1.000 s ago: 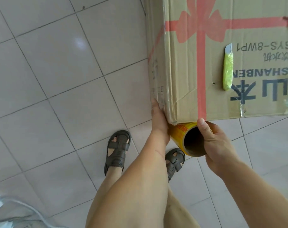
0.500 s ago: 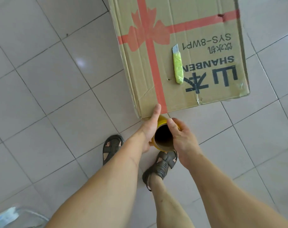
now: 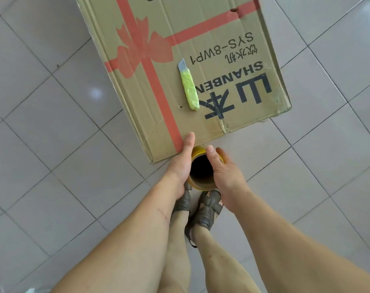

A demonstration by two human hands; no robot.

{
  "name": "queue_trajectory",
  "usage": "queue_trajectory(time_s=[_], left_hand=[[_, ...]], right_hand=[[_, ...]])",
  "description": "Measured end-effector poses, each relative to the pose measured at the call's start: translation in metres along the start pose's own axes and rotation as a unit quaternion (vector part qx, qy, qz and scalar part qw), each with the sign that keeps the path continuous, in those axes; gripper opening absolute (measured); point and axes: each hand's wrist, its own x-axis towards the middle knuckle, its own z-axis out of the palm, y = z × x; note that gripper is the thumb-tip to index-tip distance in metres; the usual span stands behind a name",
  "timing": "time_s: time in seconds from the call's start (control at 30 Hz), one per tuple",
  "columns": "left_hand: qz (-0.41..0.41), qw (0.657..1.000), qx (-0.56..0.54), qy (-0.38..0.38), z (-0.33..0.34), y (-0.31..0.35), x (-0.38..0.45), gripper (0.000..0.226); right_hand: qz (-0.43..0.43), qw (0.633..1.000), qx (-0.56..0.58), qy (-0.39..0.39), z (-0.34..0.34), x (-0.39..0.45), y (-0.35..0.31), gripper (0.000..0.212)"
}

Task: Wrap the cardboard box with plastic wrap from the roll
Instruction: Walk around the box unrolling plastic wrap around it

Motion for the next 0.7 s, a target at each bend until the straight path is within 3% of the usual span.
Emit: queue_trajectory(time_s=[0.13,0.27,0.33,0.4,0.5,0.6,0.7], left_hand=[[-0.024,0.999,0.014,-0.038,-0.001,0.006,0.001,0.107],[-0.033,0.996,0.032,-0.081,0.006,0.004,0.005,0.141],[-0.016,0.998,0.046,-0.049,0.013,0.002,0.014,0.154],[-0.004,0.999,0.042,-0.022,0.022,0.009,0.012,0.141],[-0.020,0.999,0.019,-0.042,0.027,0.015,0.006,0.122],[-0.035,0.997,-0.012,-0.066,0.035,0.006,0.007,0.137],[-0.023,1.000,0.008,-0.003,0.053,0.004,0.011,0.138]], right_hand=[[0.026,1.000,0.018,-0.001,-0.003,0.001,-0.004,0.063],[0.011,0.999,0.017,0.026,-0.022,0.010,-0.008,0.057],[0.016,1.000,0.015,0.013,-0.025,0.011,-0.007,0.063],[0.033,0.999,0.031,-0.009,-0.026,0.009,-0.005,0.071],[0.041,0.998,0.041,-0.009,-0.033,0.009,-0.010,0.068],[0.023,1.000,0.015,0.011,-0.048,0.014,-0.015,0.049],[0.002,1.000,-0.004,0.006,-0.056,0.014,-0.019,0.064]])
